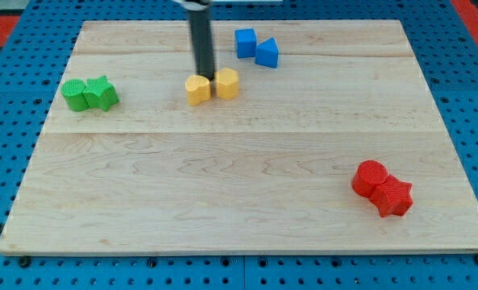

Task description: Place the yellow heart horizontal to the yellow hexagon

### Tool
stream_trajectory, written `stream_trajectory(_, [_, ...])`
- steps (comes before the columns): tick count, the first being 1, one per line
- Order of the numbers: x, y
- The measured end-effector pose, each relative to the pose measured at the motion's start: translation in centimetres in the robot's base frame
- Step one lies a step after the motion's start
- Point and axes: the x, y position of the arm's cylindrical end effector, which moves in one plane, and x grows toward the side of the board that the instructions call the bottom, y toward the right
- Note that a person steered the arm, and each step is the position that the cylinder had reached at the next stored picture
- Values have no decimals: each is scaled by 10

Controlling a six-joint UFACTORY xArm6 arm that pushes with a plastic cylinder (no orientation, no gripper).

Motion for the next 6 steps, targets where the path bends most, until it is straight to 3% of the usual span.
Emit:
stream_trajectory(3, [-12, 42])
stream_trajectory(4, [28, 48])
stream_trajectory(5, [22, 46])
stream_trajectory(6, [-16, 1])
